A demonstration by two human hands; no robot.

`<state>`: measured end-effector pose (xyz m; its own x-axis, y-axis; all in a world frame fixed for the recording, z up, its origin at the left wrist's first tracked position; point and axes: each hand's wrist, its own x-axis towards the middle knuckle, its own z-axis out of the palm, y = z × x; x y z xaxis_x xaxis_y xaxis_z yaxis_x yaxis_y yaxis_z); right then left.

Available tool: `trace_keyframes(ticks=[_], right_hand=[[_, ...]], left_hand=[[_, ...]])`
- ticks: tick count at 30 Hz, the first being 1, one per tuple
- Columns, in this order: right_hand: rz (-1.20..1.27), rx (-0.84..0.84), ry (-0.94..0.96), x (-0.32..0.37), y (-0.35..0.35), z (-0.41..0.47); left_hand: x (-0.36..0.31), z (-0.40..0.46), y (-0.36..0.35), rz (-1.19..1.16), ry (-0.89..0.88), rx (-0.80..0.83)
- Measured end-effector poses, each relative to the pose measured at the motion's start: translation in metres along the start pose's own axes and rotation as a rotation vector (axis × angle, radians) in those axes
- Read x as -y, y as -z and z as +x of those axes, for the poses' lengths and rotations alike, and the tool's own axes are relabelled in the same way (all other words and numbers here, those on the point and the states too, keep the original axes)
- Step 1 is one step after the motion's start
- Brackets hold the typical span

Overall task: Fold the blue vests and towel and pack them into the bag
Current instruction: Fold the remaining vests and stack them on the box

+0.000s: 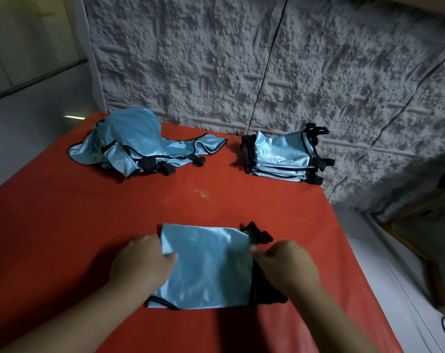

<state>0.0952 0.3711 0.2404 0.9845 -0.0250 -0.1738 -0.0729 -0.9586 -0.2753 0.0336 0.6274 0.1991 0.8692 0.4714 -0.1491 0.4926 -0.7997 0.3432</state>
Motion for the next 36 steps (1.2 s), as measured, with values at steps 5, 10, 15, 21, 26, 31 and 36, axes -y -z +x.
trace_keyframes(ticks=[5, 10, 15, 21, 26, 31, 36], right_hand=[[0.078, 0.183, 0.009, 0.011, -0.032, 0.003], [0.184, 0.247, -0.078, 0.019, -0.032, 0.011], [0.202, 0.190, -0.042, 0.021, -0.033, 0.011], [0.738, 0.361, -0.086, 0.010, -0.030, 0.015], [1.010, 0.534, -0.100, 0.003, -0.024, 0.021], [0.968, 0.531, -0.041, -0.015, -0.008, 0.036], [0.871, 0.507, 0.076, -0.040, 0.013, 0.057]], left_hand=[[0.004, 0.003, -0.006, -0.087, 0.101, 0.075], [0.008, 0.006, 0.000, 0.004, 0.086, 0.157], [-0.005, -0.015, -0.005, -0.024, -0.016, 0.035], [-0.010, -0.006, -0.003, -0.558, 0.160, 0.107], [-0.012, -0.004, -0.006, -0.717, 0.105, 0.057], [-0.013, 0.010, -0.010, -0.618, -0.175, 0.111], [-0.033, 0.022, -0.005, -0.668, -0.186, 0.177]])
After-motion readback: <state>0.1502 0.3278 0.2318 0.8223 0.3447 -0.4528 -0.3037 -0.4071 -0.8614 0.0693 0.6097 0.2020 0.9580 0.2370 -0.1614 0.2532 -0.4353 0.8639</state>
